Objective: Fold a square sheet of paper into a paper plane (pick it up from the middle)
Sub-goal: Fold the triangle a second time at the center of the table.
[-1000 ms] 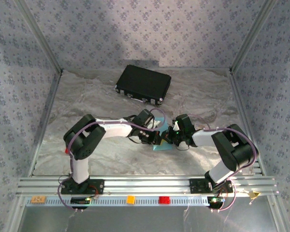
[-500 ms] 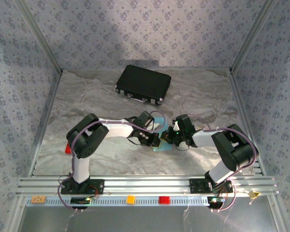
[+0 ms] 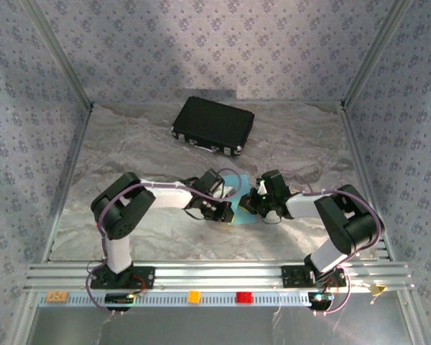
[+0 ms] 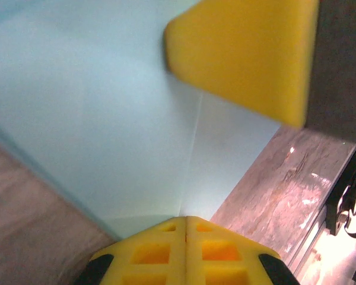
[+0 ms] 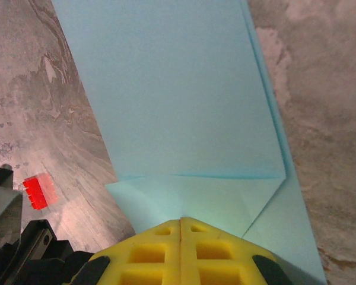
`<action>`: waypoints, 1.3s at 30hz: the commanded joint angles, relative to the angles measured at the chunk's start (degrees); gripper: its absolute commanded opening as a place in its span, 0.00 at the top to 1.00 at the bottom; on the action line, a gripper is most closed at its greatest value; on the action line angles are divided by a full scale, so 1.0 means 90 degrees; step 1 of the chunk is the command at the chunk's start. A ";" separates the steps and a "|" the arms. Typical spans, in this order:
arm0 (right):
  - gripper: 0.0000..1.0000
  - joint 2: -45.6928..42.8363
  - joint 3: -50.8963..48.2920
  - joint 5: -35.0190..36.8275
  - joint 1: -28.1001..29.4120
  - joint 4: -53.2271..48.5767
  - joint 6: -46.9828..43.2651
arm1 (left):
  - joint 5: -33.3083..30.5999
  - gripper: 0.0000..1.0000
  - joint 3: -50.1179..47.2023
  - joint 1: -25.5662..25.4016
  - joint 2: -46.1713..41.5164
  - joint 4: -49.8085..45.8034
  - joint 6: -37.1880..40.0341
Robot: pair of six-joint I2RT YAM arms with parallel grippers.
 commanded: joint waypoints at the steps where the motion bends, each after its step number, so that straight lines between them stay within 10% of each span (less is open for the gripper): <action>1: 0.96 0.0071 -0.0190 0.0399 -0.0110 -0.0533 -0.0010 | -0.0180 1.00 -0.0344 -0.0121 -0.0249 -0.0791 0.0196; 12: 0.96 0.0026 -0.0190 0.0381 -0.0112 -0.0519 0.0000 | -0.0462 1.00 -0.0213 -0.0202 -0.1175 -0.0471 0.0100; 39: 0.93 -0.0555 0.0234 0.0190 -0.0147 -0.0825 -0.0515 | -0.0580 1.00 0.0165 0.0028 0.0322 -0.0453 0.0107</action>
